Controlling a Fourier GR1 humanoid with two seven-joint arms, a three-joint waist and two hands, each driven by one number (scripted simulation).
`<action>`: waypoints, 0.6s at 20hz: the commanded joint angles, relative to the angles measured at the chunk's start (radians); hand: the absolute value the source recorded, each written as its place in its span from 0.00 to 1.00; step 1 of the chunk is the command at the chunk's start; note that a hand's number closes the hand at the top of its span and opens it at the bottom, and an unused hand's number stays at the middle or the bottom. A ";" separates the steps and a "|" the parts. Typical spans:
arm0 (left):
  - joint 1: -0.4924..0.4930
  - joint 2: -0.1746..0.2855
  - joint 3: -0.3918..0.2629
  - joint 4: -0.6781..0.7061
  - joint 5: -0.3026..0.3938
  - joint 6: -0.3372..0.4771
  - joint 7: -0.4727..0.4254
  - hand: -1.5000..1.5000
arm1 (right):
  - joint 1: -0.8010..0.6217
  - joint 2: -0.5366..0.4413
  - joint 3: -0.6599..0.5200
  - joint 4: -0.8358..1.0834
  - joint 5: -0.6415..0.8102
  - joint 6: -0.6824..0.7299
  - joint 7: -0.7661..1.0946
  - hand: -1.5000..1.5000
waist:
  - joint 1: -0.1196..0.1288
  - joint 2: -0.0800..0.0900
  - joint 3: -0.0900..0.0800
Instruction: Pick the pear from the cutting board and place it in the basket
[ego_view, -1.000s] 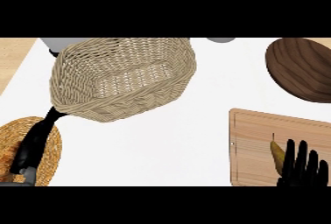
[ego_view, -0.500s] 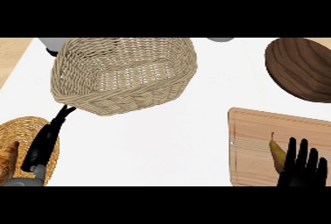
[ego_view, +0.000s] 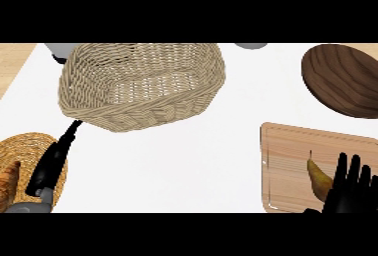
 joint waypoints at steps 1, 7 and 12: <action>-0.021 0.007 0.030 0.013 -0.001 -0.023 0.006 0.50 | -0.069 -0.016 -0.065 0.112 0.006 -0.009 0.002 0.00 | 0.001 0.008 0.011; -0.013 -0.022 0.033 -0.002 -0.021 -0.024 0.005 0.50 | -0.052 -0.042 -0.106 0.156 -0.049 -0.057 -0.044 0.00 | 0.000 0.008 0.011; 0.040 -0.020 0.037 -0.051 -0.034 -0.037 0.001 0.50 | -0.027 -0.035 -0.101 0.183 -0.068 -0.093 -0.074 0.00 | 0.003 0.007 0.011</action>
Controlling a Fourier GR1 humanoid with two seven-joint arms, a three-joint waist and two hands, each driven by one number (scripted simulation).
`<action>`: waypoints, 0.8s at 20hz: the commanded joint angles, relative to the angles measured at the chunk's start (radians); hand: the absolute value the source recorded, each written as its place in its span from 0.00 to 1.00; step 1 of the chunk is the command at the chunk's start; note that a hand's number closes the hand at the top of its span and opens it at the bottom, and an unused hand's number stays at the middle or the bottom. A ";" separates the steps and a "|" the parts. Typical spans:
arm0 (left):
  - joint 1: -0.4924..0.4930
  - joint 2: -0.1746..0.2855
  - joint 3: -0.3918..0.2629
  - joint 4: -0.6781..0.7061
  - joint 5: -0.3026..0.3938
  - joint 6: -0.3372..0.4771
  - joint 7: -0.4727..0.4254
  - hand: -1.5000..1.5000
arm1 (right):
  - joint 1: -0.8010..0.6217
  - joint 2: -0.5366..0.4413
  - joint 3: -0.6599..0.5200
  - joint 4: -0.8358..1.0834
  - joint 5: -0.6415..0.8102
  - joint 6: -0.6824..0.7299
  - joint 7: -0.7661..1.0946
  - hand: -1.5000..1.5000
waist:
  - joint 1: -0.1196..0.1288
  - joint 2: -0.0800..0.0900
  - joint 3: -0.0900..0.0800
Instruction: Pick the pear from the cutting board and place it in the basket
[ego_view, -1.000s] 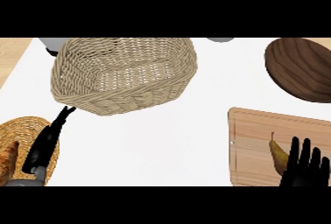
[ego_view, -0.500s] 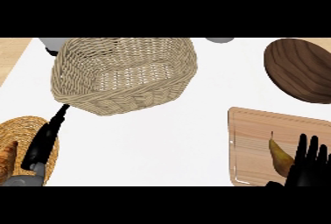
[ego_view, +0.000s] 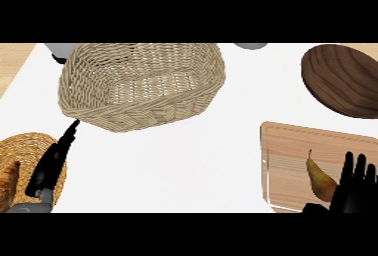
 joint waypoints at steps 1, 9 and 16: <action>-0.005 -0.023 -0.010 -0.055 -0.024 0.008 0.054 0.50 | 0.025 -0.038 -0.034 0.037 -0.018 -0.028 -0.044 0.00 | 0.000 0.008 0.014; -0.049 -0.028 0.017 0.038 -0.029 -0.014 0.003 0.50 | -0.095 -0.041 -0.074 0.162 -0.136 0.067 -0.107 1.00 | -0.001 0.011 0.014; -0.023 -0.036 0.011 -0.029 -0.042 -0.012 0.035 0.50 | -0.104 -0.040 -0.066 0.264 -0.214 0.009 -0.240 1.00 | 0.004 0.011 0.015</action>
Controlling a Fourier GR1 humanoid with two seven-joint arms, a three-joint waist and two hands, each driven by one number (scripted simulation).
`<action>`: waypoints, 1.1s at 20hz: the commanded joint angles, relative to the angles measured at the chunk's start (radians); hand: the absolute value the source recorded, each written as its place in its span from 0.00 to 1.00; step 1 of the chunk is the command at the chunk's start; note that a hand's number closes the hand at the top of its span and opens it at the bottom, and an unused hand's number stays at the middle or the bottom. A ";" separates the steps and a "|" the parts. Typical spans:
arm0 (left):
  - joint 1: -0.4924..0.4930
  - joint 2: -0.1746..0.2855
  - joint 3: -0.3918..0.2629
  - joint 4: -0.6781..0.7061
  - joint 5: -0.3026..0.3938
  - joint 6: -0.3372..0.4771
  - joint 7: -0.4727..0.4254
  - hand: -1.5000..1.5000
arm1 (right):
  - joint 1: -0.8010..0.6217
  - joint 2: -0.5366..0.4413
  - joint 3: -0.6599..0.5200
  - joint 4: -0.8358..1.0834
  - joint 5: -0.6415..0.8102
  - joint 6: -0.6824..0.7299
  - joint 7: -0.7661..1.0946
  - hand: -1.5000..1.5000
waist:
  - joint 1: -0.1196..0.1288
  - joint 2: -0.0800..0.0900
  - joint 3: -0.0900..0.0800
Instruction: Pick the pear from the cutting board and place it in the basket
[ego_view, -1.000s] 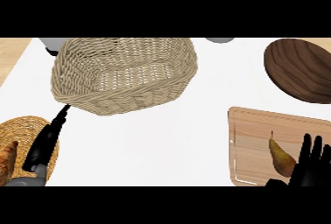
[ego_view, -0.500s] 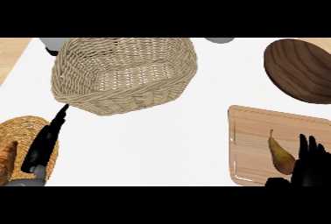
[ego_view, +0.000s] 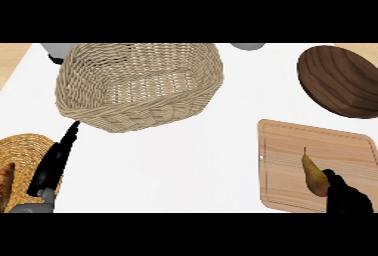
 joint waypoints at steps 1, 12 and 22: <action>-0.008 0.024 0.027 0.023 0.025 -0.040 -0.011 0.50 | -0.068 0.018 -0.003 0.129 0.021 -0.079 -0.023 1.00 | 0.016 0.016 0.032; -0.044 -0.014 -0.007 0.026 -0.018 -0.004 -0.009 0.50 | -0.137 0.100 0.177 -0.018 0.172 0.117 0.008 1.00 | 0.042 0.021 0.032; -0.047 -0.013 -0.015 0.038 -0.019 -0.018 -0.010 0.50 | -0.143 0.169 0.271 -0.215 0.148 0.232 -0.100 1.00 | 0.057 0.016 0.032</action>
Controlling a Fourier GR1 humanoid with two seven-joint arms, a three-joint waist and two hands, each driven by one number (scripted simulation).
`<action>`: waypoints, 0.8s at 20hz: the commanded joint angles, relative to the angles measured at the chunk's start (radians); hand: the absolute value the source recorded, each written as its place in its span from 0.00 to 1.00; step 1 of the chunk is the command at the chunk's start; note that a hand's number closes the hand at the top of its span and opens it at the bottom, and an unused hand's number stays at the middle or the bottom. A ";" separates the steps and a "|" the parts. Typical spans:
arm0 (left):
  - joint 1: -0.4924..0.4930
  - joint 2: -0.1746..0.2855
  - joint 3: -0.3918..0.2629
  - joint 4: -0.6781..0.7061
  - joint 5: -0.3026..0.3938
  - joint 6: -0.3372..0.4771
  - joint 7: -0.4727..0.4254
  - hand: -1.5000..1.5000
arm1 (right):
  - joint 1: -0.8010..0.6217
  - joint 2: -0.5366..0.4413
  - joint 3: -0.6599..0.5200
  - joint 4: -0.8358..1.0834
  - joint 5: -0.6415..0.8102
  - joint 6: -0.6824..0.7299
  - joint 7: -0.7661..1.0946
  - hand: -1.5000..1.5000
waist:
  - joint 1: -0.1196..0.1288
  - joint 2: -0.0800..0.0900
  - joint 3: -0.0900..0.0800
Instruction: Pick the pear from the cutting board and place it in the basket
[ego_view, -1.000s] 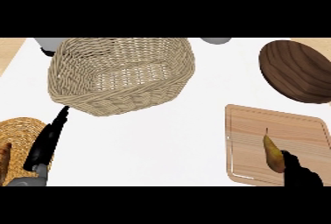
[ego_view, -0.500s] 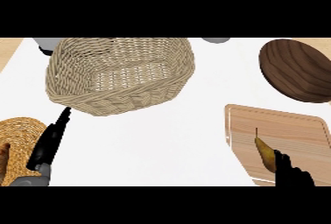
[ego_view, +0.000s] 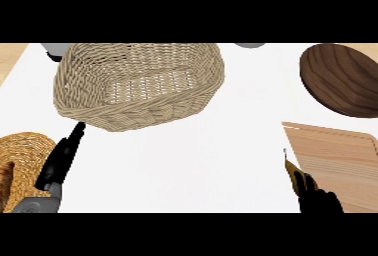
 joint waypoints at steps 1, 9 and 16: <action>-0.005 -0.005 0.004 0.008 -0.001 0.006 0.007 0.50 | -0.205 0.193 0.067 -0.123 -0.102 -0.042 -0.004 1.00 | 0.059 -0.005 0.032; 0.004 0.005 0.001 0.015 -0.004 -0.006 0.006 0.50 | -0.252 0.197 0.080 -0.311 -0.072 -0.078 -0.041 1.00 | 0.050 -0.014 0.030; 0.009 0.009 0.028 -0.017 0.009 0.003 0.015 0.50 | -0.591 0.204 0.150 -0.540 -0.201 0.286 0.187 1.00 | 0.033 -0.008 0.028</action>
